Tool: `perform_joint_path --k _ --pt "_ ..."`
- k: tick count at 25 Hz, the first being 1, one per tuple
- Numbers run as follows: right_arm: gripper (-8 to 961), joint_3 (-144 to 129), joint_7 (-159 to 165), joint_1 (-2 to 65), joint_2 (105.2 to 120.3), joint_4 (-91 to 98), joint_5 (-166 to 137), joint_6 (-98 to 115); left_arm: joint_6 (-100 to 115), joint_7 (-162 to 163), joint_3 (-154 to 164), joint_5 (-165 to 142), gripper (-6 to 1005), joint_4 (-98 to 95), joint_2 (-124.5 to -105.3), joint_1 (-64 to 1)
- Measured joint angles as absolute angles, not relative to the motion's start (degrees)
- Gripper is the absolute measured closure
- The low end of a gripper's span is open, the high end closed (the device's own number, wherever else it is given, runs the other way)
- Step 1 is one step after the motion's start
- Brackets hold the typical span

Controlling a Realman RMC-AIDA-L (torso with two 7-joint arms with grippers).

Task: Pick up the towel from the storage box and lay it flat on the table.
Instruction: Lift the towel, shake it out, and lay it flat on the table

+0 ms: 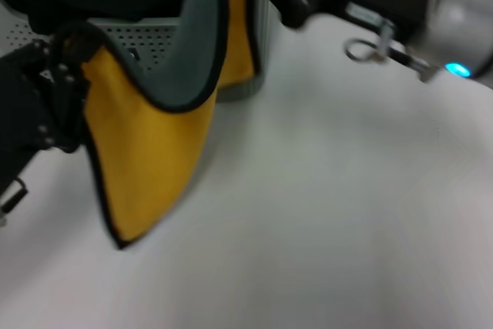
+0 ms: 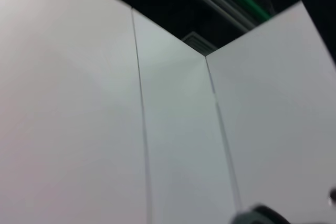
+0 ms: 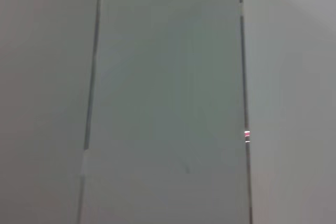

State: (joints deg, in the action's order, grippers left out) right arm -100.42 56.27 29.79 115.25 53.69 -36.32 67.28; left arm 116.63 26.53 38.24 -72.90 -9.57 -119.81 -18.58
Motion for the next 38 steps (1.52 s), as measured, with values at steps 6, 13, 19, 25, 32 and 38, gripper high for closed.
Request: perform_joint_path --k 6,13,19,25,32,38 --pt "942 -88.0 61.8 23.4 115.23 52.8 -47.9 82.0 116.5 56.7 39.3 -74.1 975 -22.1 -117.29 -17.7" --pt "942 -79.0 64.9 24.3 112.39 45.7 -49.2 91.0 110.6 75.6 39.8 -76.6 976 -27.2 -112.84 -21.9" --pt "942 -78.4 67.1 26.6 110.46 41.3 -51.9 96.0 108.2 82.2 40.2 -84.0 977 -29.9 -110.91 -25.5" --pt "942 -75.9 68.2 23.9 110.71 37.4 -54.1 107.6 114.1 81.6 43.1 -87.0 978 -31.4 -110.84 -24.1" --pt "942 -69.5 68.1 26.4 110.49 34.2 -54.4 103.5 114.1 82.4 41.7 -82.0 979 -30.6 -110.77 -25.4" --pt "942 -68.8 65.1 29.4 110.94 31.9 -54.5 100.9 108.4 82.5 37.1 -81.6 979 -29.0 -111.23 -27.0"
